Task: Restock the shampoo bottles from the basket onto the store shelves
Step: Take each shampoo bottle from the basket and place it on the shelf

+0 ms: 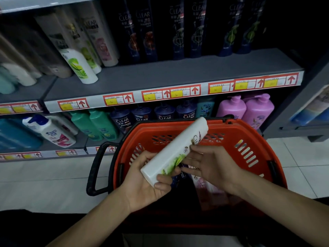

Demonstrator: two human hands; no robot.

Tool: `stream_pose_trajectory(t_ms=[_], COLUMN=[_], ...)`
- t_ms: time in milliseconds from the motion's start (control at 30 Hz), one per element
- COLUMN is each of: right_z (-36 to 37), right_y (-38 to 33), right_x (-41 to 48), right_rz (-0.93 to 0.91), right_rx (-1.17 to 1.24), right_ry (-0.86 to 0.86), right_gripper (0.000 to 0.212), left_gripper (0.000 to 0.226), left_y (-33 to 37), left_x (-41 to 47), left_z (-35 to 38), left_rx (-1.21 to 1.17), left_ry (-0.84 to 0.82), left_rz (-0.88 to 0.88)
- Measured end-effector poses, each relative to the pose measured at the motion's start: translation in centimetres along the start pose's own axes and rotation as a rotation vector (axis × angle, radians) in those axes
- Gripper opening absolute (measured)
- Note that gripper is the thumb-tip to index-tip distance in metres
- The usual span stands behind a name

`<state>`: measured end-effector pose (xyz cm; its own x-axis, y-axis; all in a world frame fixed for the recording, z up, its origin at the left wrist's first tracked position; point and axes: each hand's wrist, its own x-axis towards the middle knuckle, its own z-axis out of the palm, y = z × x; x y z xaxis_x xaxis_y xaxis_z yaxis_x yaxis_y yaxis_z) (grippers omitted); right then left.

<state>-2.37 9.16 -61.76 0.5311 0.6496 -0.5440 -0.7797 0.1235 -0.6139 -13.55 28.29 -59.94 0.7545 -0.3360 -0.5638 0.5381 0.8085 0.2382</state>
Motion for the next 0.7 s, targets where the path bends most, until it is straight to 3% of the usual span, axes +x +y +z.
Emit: stream_pose_trajectory(t_ms=[100,200,467,700], right_z=[0.9,1.6,2.9,3.9], right_y=[0.1,0.0,-0.5,-1.4], right_x=[-0.2,-0.3,-0.6,-0.6], right_rz=[-0.082,-0.167,-0.357,-0.304], right_rx=[0.011,-0.074,-0.26,-0.308], right_ry=[0.008,0.026,0.242,0.188], right_gripper=[0.028,0.027,0.056,0.064], left_gripper=[0.055,0.056,0.056,0.051], left_y=[0.1,-0.1,-0.3,0.2], left_x=[-0.3,-0.5,-0.4,-0.9], left_z=[-0.3,0.2,1.1,1.2], left_rx=[0.097,0.294,0.533,0.353], left_ry=[-0.051,0.009,0.208,0.225], left_rz=[-0.045,-0.036,0.216,0.277])
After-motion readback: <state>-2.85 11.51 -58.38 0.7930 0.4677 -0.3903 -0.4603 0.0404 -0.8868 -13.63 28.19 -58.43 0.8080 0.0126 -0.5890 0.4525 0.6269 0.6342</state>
